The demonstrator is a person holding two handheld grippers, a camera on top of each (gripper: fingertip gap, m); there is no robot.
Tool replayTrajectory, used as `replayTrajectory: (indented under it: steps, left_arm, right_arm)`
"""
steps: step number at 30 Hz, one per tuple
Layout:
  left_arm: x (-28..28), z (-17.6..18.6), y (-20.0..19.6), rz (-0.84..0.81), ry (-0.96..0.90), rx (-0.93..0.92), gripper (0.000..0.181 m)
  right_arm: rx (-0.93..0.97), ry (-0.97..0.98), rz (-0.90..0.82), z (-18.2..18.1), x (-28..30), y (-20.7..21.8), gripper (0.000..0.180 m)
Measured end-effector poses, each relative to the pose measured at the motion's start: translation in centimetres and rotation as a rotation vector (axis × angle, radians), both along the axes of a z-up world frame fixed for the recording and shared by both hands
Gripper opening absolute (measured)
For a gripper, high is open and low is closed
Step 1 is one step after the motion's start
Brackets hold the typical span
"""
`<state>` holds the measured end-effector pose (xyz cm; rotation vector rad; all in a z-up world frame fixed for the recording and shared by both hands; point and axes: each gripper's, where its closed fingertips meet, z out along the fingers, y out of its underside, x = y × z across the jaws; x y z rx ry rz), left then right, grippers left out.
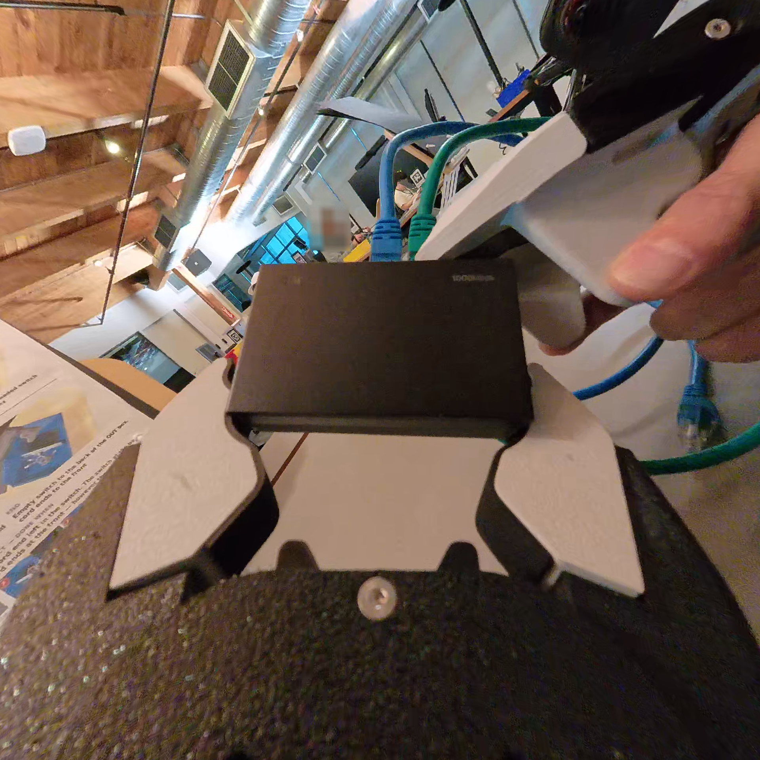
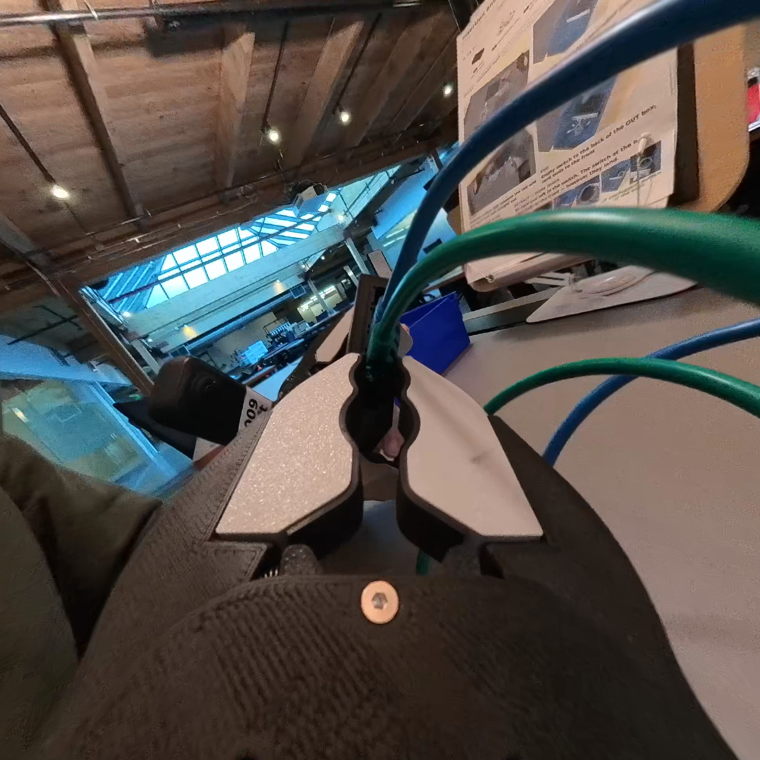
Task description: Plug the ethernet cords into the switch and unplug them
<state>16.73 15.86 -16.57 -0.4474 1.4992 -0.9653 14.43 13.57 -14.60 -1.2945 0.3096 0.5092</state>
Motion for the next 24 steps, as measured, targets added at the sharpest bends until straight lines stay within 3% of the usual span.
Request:
replayTrajectory:
  steps: [11,24]
  left_arm:
    - [0.3,-0.6,0.2,0.005,0.041,-0.019,0.123]
    - [0.3,-0.8,0.0,-0.013,0.069,-0.045,0.122]
  right_arm:
    - [0.076,0.178,-0.002,-0.7,0.7,0.5,0.014]
    - [0.043,0.226,-0.054,-1.2,1.4,0.7,0.014]
